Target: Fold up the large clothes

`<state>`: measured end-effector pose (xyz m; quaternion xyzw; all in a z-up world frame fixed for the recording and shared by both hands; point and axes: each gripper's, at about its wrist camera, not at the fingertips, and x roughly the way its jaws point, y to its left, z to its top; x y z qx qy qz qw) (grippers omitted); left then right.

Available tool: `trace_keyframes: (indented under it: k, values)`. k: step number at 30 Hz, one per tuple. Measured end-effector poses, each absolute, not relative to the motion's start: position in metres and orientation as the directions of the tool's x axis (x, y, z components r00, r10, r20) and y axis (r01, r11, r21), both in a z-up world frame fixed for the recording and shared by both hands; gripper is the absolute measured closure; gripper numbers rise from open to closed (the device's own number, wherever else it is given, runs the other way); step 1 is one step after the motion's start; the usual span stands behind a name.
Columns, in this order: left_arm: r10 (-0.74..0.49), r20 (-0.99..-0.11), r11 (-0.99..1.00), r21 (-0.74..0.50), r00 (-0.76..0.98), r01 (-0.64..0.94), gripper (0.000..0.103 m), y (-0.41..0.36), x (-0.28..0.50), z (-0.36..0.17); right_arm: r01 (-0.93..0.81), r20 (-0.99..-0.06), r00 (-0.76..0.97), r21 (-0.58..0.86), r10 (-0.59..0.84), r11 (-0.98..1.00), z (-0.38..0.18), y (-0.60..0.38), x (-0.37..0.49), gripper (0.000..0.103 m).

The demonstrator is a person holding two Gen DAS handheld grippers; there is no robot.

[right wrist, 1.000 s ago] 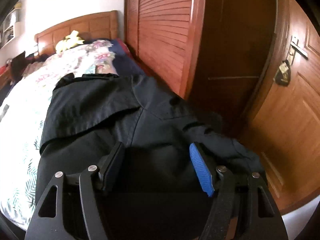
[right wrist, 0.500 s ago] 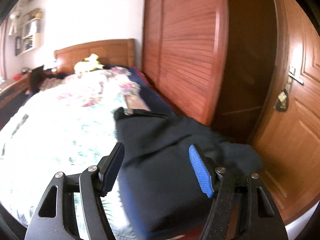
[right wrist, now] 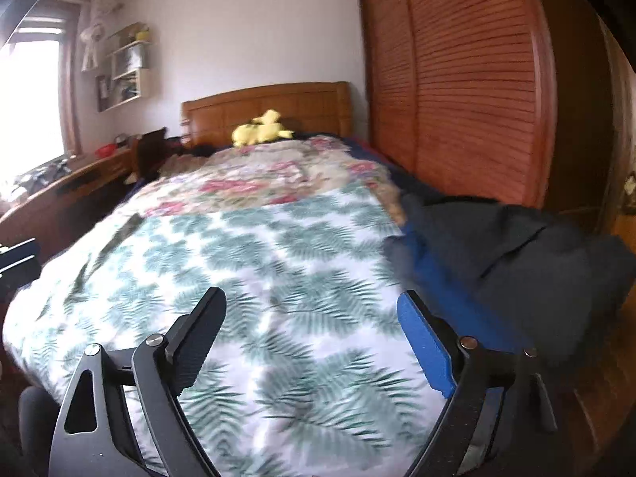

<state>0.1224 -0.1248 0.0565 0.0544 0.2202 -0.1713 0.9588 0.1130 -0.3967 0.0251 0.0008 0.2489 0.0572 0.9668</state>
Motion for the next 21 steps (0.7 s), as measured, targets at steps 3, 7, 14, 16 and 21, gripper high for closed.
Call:
trace_keyframes:
  k: [3, 7, 14, 16, 21]
  values:
    - [-0.258, -0.449, 0.958, -0.002, 0.855, 0.288, 0.067, -0.096, 0.112, 0.046, -0.153, -0.485, 0.86, 0.05, 0.159, 0.987, 0.016, -0.366, 0.109, 0.013]
    - [-0.186, -0.441, 0.98, -0.021, 0.878, 0.196, 0.067, -0.061, 0.097, 0.036, -0.2, -0.474, 0.856, 0.063, 0.206, 0.978, 0.009, -0.328, 0.097, 0.013]
    - [-0.074, -0.445, 0.997, -0.015, 0.892, 0.075, 0.067, -0.013, 0.082, 0.025, -0.274, -0.461, 0.844, 0.068, 0.273, 0.959, -0.002, -0.27, 0.082, 0.013]
    - [-0.065, -0.445, 0.998, -0.025, 0.893, 0.06, 0.066, -0.003, 0.079, 0.024, -0.286, -0.46, 0.841, 0.07, 0.285, 0.956, -0.006, -0.258, 0.08, 0.013]
    - [-0.026, -0.431, 1.0, -0.023, 0.902, 0.018, 0.066, 0.013, 0.072, 0.027, -0.316, -0.451, 0.835, 0.076, 0.315, 0.946, -0.006, -0.234, 0.08, 0.013]
